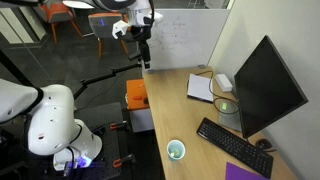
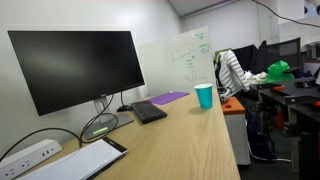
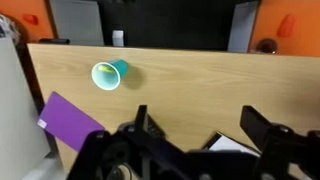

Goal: Take the marker out of the cup and put it on the table

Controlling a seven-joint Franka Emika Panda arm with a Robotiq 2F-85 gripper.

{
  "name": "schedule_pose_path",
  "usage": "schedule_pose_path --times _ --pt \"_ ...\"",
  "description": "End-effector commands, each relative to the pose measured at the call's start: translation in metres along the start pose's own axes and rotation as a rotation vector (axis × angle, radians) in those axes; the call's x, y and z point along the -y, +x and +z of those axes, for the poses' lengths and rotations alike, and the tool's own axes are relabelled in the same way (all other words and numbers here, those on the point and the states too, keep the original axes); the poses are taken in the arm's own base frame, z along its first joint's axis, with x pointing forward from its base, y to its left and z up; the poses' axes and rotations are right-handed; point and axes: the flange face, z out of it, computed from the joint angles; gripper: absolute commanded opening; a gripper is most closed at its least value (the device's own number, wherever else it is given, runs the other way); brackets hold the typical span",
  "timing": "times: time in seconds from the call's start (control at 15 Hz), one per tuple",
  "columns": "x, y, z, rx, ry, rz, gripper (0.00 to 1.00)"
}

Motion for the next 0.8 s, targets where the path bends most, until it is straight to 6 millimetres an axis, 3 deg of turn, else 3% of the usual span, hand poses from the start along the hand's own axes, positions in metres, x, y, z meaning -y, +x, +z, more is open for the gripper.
schedule_pose_path --times 0.0,0.2,0.4,0.53,0.73 --pt "0.0 0.0 0.0 0.0 0.0 0.0 1.0" --pt "-0.002 0.015 0.011 0.023 -0.01 -0.028 1.0" --pt "-0.022 0.055 0.042 0.048 -0.021 -0.043 1.0" --pt "-0.045 0.095 0.078 0.053 -0.067 -0.048 1.0" --pt "-0.075 0.151 0.151 0.141 -0.044 -0.179 1.0"
